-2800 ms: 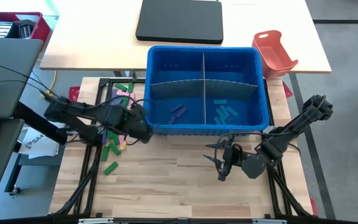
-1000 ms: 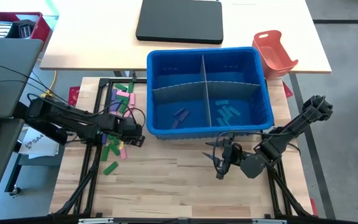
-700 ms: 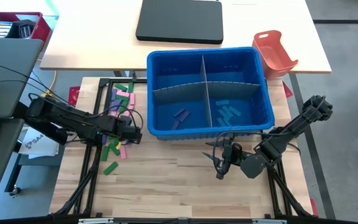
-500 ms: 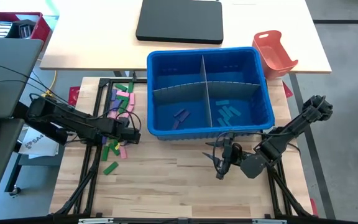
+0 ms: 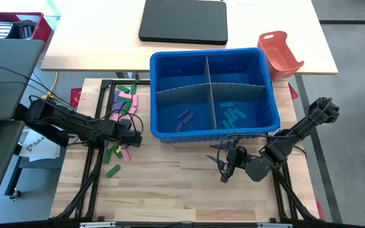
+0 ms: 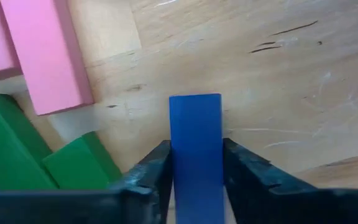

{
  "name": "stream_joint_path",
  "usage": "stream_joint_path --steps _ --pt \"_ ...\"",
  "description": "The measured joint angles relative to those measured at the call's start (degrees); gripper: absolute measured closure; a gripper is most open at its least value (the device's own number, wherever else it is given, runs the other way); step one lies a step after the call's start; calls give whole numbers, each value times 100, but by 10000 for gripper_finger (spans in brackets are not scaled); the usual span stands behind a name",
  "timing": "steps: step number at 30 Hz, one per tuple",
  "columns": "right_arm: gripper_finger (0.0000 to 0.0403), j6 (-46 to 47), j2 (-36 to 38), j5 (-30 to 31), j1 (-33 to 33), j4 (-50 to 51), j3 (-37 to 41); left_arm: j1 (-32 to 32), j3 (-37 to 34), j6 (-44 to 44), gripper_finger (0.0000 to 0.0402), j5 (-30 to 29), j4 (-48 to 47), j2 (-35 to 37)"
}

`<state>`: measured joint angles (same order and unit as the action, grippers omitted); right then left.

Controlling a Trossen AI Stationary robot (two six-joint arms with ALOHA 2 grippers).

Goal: Sort blocks
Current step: Put the purple block into the blue bin with the other purple block

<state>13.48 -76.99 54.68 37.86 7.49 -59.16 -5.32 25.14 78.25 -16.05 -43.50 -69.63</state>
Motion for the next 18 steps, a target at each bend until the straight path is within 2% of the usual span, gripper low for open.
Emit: stream_joint_path --steps 3,6,11,15,18 --pt "234 -1 0 0 1 0 0 4 191 -235 307 -78 -308 12" --pt "234 0 0 0 1 0 0 13 604 -441 307 -503 -1253 77" --pt "234 1 0 0 1 -5 0 7 1770 -443 307 -1260 -2827 218" --pt "234 -1 0 2 -1 -31 0 7 2831 -544 307 -2008 -3640 255" --pt "234 26 0 0 -1 -28 0 7 3685 -827 307 -2535 -3771 267"
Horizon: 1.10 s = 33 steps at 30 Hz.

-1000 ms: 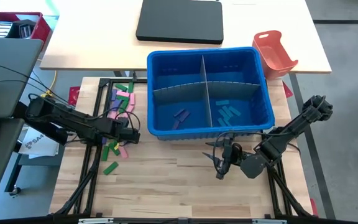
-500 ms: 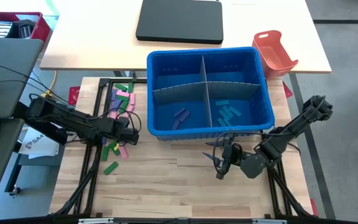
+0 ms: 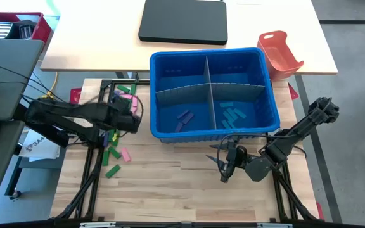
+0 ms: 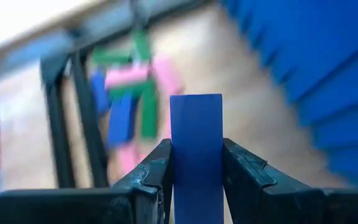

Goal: Sort blocks
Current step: Put the purple block into the blue bin with the other purple block

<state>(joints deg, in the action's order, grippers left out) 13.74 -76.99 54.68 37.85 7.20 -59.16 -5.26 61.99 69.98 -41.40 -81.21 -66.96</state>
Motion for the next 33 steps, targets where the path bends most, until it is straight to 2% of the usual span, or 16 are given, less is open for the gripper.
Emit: stream_joint_path --steps 4,6,11,16,20,23,29,33 --pt "234 17 0 3 1 0 0 20 1109 -962 307 -377 397 -60" --pt "234 -38 0 56 -11 -15 0 114 1614 -1730 307 -314 825 -208" --pt "234 -74 0 56 -141 -113 0 435 2850 -3693 307 270 2125 -1034" --pt "234 -71 0 -112 -239 -111 0 922 4077 -4622 307 1546 2250 -2381" --pt "234 -27 0 -208 -254 -108 0 1363 4638 -4605 307 2565 1941 -3422" --pt "234 -27 0 -294 -254 -105 0 1639 4743 -4364 307 3010 1813 -4059" --pt "234 -27 0 -307 -248 -23 0 1828 4757 -3819 307 3376 1795 -4849" --pt "234 -27 0 -308 -246 55 0 1827 4757 -3405 307 3387 1812 -5162"
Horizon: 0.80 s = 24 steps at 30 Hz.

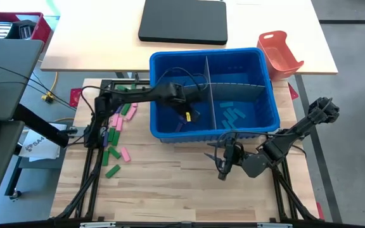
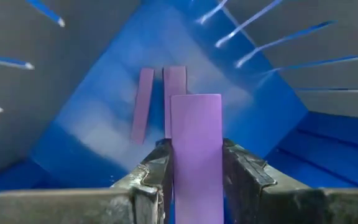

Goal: Sort blocks
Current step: Put the purple block into the blue bin with the other purple block

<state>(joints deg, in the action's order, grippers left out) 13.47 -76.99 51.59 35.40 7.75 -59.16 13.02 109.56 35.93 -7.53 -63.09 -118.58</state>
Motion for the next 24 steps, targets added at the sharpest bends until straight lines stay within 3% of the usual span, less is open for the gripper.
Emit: stream_joint_path --steps 9,20,24 --pt "234 130 0 -333 22 105 0 0 4 385 307 304 22 -526" --pt "234 153 0 -343 76 125 0 177 2 232 307 513 50 -1053" --pt "234 153 0 -343 76 134 0 197 0 -59 259 264 84 -1061"
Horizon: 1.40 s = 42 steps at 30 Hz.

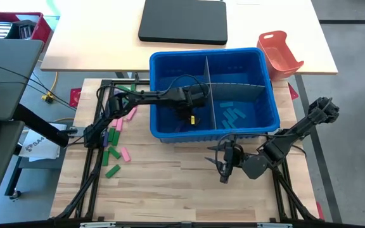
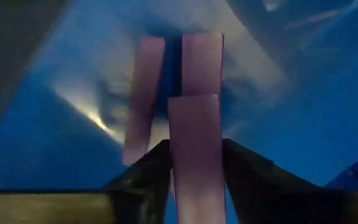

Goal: Sort blocks
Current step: Put the purple block into the blue bin with the other purple block

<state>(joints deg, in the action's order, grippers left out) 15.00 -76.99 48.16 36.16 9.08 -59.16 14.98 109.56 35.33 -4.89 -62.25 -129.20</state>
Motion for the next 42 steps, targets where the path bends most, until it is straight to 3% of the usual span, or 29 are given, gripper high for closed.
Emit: stream_joint_path --steps 7,15,23,29,35,42 --pt "234 -1 0 4 0 18 0 35 77 -345 178 -117 33 156" --pt "234 17 0 8 -7 85 -2 -62 155 -453 162 -259 -66 874" --pt "234 17 0 120 -7 104 -2 -990 155 -256 161 -1749 -698 2263" --pt "234 17 0 120 -7 103 -2 -2090 160 543 161 -2608 -1762 3330" --pt "234 11 0 142 -15 103 -2 -2926 -270 1914 161 -2504 -2793 3778" --pt "234 0 0 164 -14 102 -2 -3208 -1968 2976 162 -1600 -2782 3990"
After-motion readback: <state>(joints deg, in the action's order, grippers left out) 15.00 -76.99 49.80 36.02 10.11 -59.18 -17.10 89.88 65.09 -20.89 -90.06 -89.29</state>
